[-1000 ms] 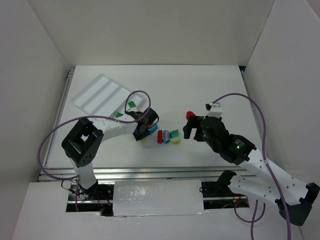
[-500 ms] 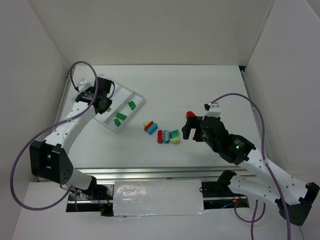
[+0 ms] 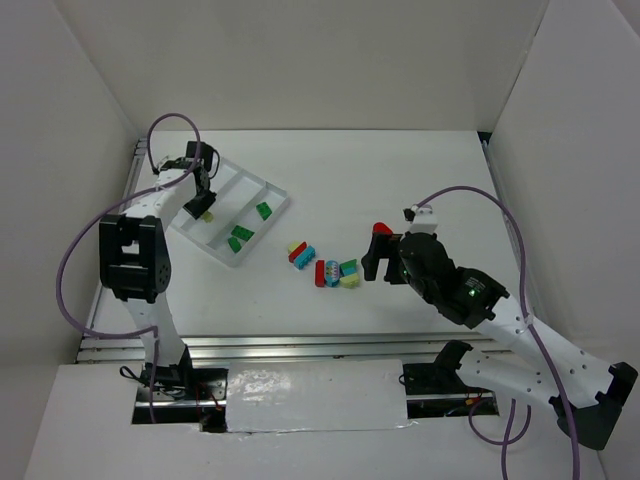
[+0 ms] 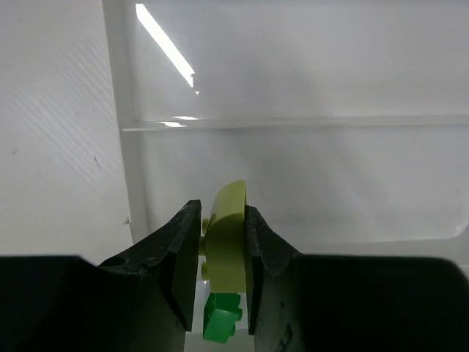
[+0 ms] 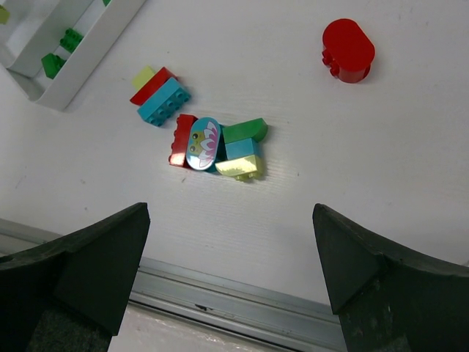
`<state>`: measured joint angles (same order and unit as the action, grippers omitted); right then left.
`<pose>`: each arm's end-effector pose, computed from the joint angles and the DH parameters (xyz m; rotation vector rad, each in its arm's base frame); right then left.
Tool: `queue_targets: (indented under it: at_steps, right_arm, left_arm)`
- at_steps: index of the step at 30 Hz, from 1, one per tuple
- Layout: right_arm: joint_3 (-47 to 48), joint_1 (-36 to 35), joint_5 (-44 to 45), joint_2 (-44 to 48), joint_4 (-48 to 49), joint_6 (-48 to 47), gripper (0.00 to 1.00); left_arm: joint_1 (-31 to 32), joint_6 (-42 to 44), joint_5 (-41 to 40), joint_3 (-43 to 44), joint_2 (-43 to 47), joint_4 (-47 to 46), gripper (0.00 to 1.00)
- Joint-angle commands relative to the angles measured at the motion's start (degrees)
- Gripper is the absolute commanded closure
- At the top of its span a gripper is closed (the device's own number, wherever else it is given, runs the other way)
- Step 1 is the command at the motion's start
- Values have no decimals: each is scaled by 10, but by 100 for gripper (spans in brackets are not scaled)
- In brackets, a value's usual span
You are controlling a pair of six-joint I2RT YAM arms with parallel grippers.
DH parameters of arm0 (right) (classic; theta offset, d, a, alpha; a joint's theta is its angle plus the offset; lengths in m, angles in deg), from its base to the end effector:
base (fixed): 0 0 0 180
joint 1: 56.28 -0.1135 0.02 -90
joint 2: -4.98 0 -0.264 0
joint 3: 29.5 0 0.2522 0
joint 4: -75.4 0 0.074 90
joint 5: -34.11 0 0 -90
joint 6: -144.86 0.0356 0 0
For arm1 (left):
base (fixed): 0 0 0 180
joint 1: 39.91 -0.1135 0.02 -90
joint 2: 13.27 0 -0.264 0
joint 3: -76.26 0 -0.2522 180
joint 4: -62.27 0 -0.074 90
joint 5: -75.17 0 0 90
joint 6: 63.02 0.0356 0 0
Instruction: Sort the legos into containers by color
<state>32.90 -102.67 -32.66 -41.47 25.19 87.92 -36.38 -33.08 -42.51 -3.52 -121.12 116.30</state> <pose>0.1266 0.1125 0.3141 -0.0172 2.1382 0.3824 0.4012 -0.0082 0.2384 -1.3046 2.1021 0.1886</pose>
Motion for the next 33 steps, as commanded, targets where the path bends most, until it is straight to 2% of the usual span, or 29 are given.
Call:
queue_targets:
  at_steps: [1, 2, 4, 5, 6, 7, 9, 10, 12, 13, 18, 23, 26, 33]
  right_arm:
    - [-1, 1, -3, -5, 19, -12, 0]
    - [-1, 1, -3, -7, 19, -12, 0]
    - [1, 2, -3, -16, 23, -13, 0]
    - [2, 2, -3, -20, 23, -12, 0]
    - [5, 2, -5, -24, 25, -12, 0]
    - [7, 1, -6, -30, 28, -12, 0]
    - [6, 1, -11, -36, 38, -11, 0]
    - [4, 2, -16, -44, 42, -10, 0]
    - [2, 2, -21, -60, 49, -7, 0]
    - [1, 2, -23, -67, 50, -4, 0]
    - [1, 2, -23, -149, 42, 31, 0]
    - [-9, 2, -40, -224, 79, 29, 0]
    - [-10, 2, -50, -281, 121, 13, 1]
    - [26, 31, -42, -386, 141, 49, 2]
  left_arm:
    - [-8, 25, 28, 39, -20, -11, 80]
    - [-8, 27, 32, 38, -21, -14, 73]
    - [-8, 27, 46, 17, -7, -36, 65]
    - [-8, 27, 47, 9, 0, -43, 53]
    - [-8, 27, 49, 3, 10, -54, 46]
    - [-8, 24, 48, -5, 13, -53, 33]
    - [-8, 27, 49, -8, 23, -49, 24]
    - [-9, 20, 45, -10, 26, -42, 15]
    - [-8, 17, 41, -15, 44, -31, 9]
    - [-8, 13, 42, -17, 52, -27, 3]
    - [5, 35, 63, -51, 155, -23, 1]
    - [54, 114, 114, -108, 302, -67, 0]
    - [82, 170, 176, -127, 353, -54, 1]
    - [109, 247, 235, -232, 474, -42, 1]
